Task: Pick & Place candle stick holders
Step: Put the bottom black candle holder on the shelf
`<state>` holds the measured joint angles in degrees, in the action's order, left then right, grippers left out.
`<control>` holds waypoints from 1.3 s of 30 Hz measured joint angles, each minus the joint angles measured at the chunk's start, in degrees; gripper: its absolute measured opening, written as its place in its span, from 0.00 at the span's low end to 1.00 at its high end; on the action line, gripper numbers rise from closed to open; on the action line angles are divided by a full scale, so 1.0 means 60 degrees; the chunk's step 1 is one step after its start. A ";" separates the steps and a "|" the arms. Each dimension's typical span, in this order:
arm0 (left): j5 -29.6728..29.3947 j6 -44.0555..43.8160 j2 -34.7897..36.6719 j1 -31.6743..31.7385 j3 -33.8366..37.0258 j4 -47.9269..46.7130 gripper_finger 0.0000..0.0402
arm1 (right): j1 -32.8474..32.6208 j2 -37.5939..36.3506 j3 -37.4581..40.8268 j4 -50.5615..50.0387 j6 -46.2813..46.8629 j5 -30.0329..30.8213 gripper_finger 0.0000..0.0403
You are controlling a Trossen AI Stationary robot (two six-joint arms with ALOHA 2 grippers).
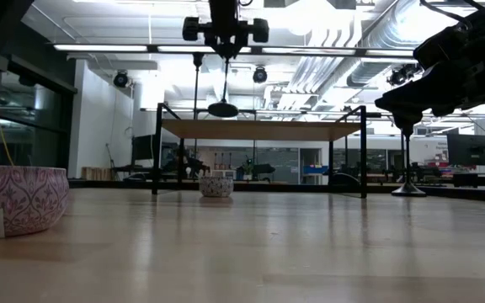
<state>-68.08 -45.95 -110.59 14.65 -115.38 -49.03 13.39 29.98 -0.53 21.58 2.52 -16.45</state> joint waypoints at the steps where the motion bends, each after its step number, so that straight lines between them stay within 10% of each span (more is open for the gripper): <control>1: -0.0017 -0.0001 0.0000 0.0001 0.0053 0.0085 0.28 | 0.0000 0.0000 0.0000 0.0000 0.0000 0.0000 0.24; 39: -0.2185 -0.1360 -0.0424 0.0074 0.0902 0.0881 0.28 | 0.0000 -0.0003 0.0002 0.0000 0.0000 0.0000 0.24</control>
<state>-81.18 -54.11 -113.13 15.09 -109.97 -43.74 13.39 29.96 -0.52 21.58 2.52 -16.45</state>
